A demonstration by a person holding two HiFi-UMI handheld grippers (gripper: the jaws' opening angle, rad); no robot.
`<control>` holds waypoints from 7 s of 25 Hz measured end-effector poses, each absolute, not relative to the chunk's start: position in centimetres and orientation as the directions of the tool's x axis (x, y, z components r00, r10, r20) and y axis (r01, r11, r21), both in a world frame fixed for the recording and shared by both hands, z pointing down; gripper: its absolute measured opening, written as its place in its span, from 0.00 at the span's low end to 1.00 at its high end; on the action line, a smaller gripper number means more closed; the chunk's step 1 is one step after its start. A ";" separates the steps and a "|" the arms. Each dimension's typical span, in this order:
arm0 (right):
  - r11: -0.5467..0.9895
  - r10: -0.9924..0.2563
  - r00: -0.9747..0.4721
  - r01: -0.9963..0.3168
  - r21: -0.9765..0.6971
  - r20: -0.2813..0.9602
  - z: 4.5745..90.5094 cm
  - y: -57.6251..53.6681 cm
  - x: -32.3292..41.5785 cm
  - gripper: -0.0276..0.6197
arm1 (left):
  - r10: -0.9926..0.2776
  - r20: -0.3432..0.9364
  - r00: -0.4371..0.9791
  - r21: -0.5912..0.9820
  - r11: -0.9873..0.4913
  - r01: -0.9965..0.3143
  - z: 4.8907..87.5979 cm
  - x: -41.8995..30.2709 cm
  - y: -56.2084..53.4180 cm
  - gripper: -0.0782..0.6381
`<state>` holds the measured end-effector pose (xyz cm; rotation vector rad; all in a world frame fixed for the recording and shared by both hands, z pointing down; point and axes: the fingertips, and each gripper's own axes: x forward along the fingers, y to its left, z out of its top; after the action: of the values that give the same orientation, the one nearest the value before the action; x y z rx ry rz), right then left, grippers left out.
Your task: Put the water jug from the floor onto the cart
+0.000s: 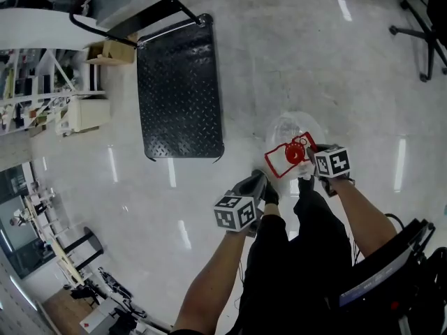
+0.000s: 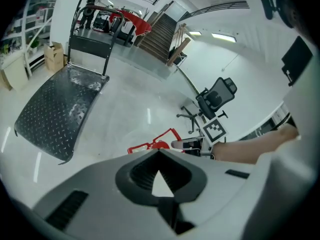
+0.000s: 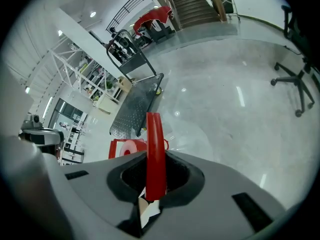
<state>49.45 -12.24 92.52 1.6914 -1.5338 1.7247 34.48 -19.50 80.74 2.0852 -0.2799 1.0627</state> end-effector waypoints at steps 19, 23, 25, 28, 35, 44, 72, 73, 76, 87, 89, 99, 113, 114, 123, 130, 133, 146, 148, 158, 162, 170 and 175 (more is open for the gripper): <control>-0.209 -0.542 -0.242 -0.889 -0.408 0.805 73.8 -25.5 45.2 0.11 | -0.197 0.613 0.765 0.479 -0.677 -0.559 65.5 23.5 -32.2 0.11; -0.185 -0.577 -0.241 -0.892 -0.413 0.780 70.7 -30.7 41.9 0.11 | -0.264 0.575 0.774 0.466 -0.672 -0.576 62.8 18.4 -36.1 0.11; -0.167 -0.589 -0.245 -0.896 -0.412 0.770 69.2 -33.6 39.9 0.11 | -0.299 0.559 0.773 0.464 -0.661 -0.591 61.4 15.5 -37.9 0.11; -0.128 -0.602 -0.259 -0.902 -0.412 0.755 66.8 -38.7 36.5 0.11 | -0.353 0.540 0.764 0.451 -0.645 -0.617 59.6 11.5 -41.3 0.11; -0.021 -0.601 -0.350 -0.892 -0.451 0.719 64.7 -49.7 27.1 0.11 | -0.462 0.526 0.713 0.433 -0.577 -0.693 58.3 3.4 -47.3 0.11; 0.171 -0.473 -0.525 -0.842 -0.511 0.707 66.6 -62.7 16.9 0.11 | -0.601 0.565 0.566 0.447 -0.353 -0.822 59.3 -2.4 -54.6 0.11; 0.337 -0.209 -0.679 -0.725 -0.600 0.703 75.2 -79.8 -0.2 0.11 | -0.727 0.630 0.271 0.417 0.022 -0.909 61.0 -10.8 -59.6 0.11; 0.332 -0.214 -0.675 -0.730 -0.597 0.706 75.2 -80.3 0.2 0.11 | -0.725 0.633 0.271 0.417 0.024 -0.909 61.2 -10.7 -59.6 0.11; 0.306 -0.230 -0.652 -0.753 -0.582 0.723 75.4 -81.0 2.1 0.11 | -0.719 0.638 0.277 0.427 0.031 -0.904 61.4 -10.5 -59.6 0.11; 0.293 -0.255 -0.641 -0.765 -0.573 0.724 76.5 -80.8 6.8 0.14 | -0.703 0.621 0.346 0.435 -0.058 -0.898 59.8 -8.6 -62.0 0.11; 0.324 -0.276 -0.634 -0.769 -0.550 0.723 75.9 -81.0 7.5 0.24 | -0.697 0.621 0.359 0.424 -0.086 -0.901 59.5 -8.5 -62.1 0.11; 0.384 -0.485 -0.606 -0.795 -0.469 0.630 67.8 -80.1 11.6 0.27 | -0.730 0.527 0.435 0.425 -0.217 -0.879 57.7 -8.2 -64.2 0.11; 0.463 -0.765 -0.570 -0.811 -0.358 0.300 44.1 -72.0 12.0 0.08 | -0.634 0.335 0.697 0.267 -0.645 -0.716 47.2 -5.5 -65.5 0.11; 0.461 -0.768 -0.566 -0.813 -0.355 0.299 43.5 -70.6 11.9 0.06 | -0.621 0.324 0.714 0.254 -0.670 -0.698 46.5 -5.0 -64.7 0.11; 0.261 -0.878 -0.354 -0.919 -0.296 0.324 41.8 -58.6 16.8 0.05 | -0.453 0.207 0.867 0.269 -0.826 -0.495 44.2 -0.2 -59.4 0.11; 0.087 -0.941 -0.165 -0.962 -0.259 0.294 37.8 -48.1 23.4 0.05 | -0.293 0.114 0.949 0.255 -0.915 -0.313 40.5 5.5 -54.0 0.11; 0.024 -0.949 -0.098 -0.970 -0.241 0.299 36.9 -43.0 25.2 0.05 | -0.253 0.098 0.963 0.248 -0.930 -0.270 38.8 6.8 -50.7 0.11; -0.027 -0.972 -0.030 -0.971 -0.238 0.232 37.3 -16.4 28.1 0.05 | -0.115 0.106 0.988 0.251 -0.958 -0.138 36.2 12.4 -27.3 0.11; -0.057 -0.970 -0.010 -0.962 -0.265 0.243 38.9 -12.3 28.5 0.05 | -0.094 0.122 0.988 0.216 -0.969 -0.119 36.0 12.6 -23.1 0.11; -0.136 -0.978 0.093 -0.963 -0.231 0.187 35.9 0.0 24.6 0.05 | 0.010 0.205 0.979 0.130 -0.991 -0.017 34.7 9.1 -10.0 0.11; -0.166 -0.974 0.129 -0.966 -0.200 0.186 35.1 3.5 18.7 0.05 | 0.068 0.158 0.985 0.114 -0.992 0.050 34.1 4.4 -6.2 0.11; -0.221 -0.955 0.161 -0.947 -0.233 0.250 36.8 7.9 2.7 0.05 | 0.119 0.143 0.982 0.170 -0.981 0.094 36.8 -11.0 -2.7 0.11; -0.204 -0.953 0.146 -0.957 -0.205 0.266 34.5 11.1 -5.4 0.05 | 0.151 0.121 0.981 0.215 -0.969 0.123 35.7 -17.1 0.7 0.11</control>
<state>-5.38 11.11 34.46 2.3681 -1.9735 0.5334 -17.13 0.70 35.75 2.9190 0.2042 0.2019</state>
